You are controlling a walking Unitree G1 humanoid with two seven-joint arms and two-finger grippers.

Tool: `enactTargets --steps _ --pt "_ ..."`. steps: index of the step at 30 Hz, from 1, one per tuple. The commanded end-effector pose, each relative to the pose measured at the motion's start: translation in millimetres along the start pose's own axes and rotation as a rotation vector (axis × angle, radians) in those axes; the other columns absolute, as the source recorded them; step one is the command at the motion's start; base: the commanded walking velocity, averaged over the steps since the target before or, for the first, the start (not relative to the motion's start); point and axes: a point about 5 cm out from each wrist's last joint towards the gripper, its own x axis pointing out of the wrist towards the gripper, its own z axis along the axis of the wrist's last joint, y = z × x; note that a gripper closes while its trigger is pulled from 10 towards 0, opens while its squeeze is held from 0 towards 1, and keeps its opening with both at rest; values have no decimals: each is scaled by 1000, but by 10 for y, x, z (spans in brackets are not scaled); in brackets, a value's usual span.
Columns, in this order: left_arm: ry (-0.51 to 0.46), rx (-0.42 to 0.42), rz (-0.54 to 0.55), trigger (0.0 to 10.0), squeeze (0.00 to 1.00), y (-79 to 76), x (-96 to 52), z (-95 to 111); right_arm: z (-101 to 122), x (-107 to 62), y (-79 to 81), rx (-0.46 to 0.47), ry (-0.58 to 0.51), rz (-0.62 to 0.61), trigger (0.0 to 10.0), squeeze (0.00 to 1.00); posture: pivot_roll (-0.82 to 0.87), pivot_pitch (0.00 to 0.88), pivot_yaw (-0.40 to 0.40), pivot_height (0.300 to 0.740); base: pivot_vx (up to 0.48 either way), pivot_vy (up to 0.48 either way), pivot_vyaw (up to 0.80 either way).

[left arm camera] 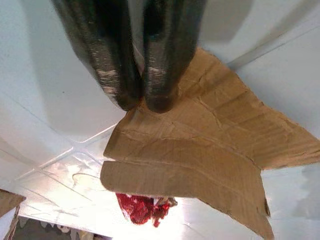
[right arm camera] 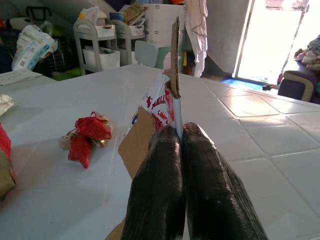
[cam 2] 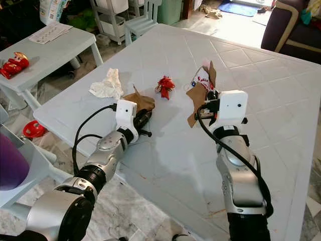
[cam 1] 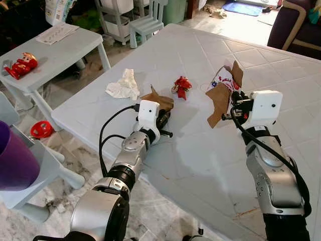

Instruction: Picking trash to rubbish bin

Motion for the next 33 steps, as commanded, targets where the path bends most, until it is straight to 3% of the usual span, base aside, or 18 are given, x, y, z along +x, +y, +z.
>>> enactTargets --steps 1,7,13,17,24,25,26,33 --pt "-6 13 -11 0 0 -8 9 18 11 -4 3 10 -6 -1 0 0 -136 143 18 740 0 0 0" --pt "-19 15 3 0 0 17 -2 24 8 5 5 13 -7 -2 0 0 -133 139 20 740 0 0 0" --pt "-137 75 42 0 0 37 -26 155 1 10 9 15 -8 -4 0 0 -124 133 23 740 0 0 0" --pt "-245 144 63 0 0 52 -124 220 -7 22 24 20 -9 -1 0 0 -112 131 22 740 0 0 0" --pt "-271 228 162 0 0 224 -276 204 -19 56 70 31 -10 12 0 0 -89 125 17 740 0 0 0" --pt "-260 244 183 2196 0 263 -292 193 -21 62 77 32 -10 13 0 0 -86 122 17 740 0 0 0" --pt "-249 246 193 10000 1000 292 -299 182 -22 66 80 33 -10 15 0 0 -86 122 17 740 0 0 0" --pt "-241 202 272 10000 1000 406 -291 239 -14 70 62 34 -19 7 0 0 -92 115 26 740 0 0 0"
